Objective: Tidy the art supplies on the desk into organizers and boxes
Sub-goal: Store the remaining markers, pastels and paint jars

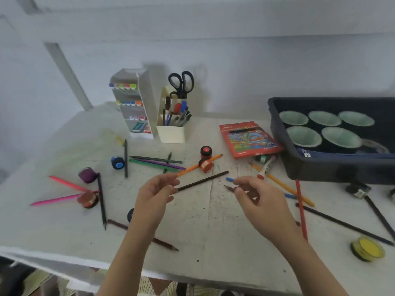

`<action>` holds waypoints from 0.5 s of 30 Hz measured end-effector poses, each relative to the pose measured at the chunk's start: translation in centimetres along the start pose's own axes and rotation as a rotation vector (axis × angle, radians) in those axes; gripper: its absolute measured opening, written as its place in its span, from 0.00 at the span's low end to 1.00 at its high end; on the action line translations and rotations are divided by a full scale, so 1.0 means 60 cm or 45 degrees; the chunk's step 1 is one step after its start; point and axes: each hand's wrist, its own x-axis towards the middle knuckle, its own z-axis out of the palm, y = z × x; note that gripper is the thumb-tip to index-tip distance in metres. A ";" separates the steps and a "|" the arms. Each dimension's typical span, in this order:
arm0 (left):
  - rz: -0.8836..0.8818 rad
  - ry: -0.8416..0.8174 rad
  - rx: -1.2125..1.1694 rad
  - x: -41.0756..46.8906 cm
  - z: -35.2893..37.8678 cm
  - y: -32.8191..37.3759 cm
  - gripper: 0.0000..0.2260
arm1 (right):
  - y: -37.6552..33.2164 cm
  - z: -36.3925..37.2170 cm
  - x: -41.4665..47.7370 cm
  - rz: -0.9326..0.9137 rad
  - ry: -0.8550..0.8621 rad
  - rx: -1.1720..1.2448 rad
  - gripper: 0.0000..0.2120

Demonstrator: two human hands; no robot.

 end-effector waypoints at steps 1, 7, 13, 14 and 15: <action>-0.003 0.006 0.002 0.004 -0.015 -0.001 0.13 | -0.007 0.011 0.005 0.006 -0.015 -0.002 0.07; 0.022 0.115 0.001 0.042 -0.119 -0.014 0.13 | -0.044 0.093 0.046 0.154 -0.029 0.198 0.08; 0.091 0.243 -0.019 0.089 -0.221 -0.035 0.13 | -0.090 0.190 0.077 0.135 -0.067 0.200 0.07; 0.097 0.265 -0.016 0.097 -0.237 -0.038 0.13 | -0.098 0.203 0.084 0.121 -0.081 0.192 0.07; 0.100 0.289 -0.009 0.106 -0.251 -0.041 0.13 | -0.104 0.214 0.090 0.108 -0.102 0.178 0.06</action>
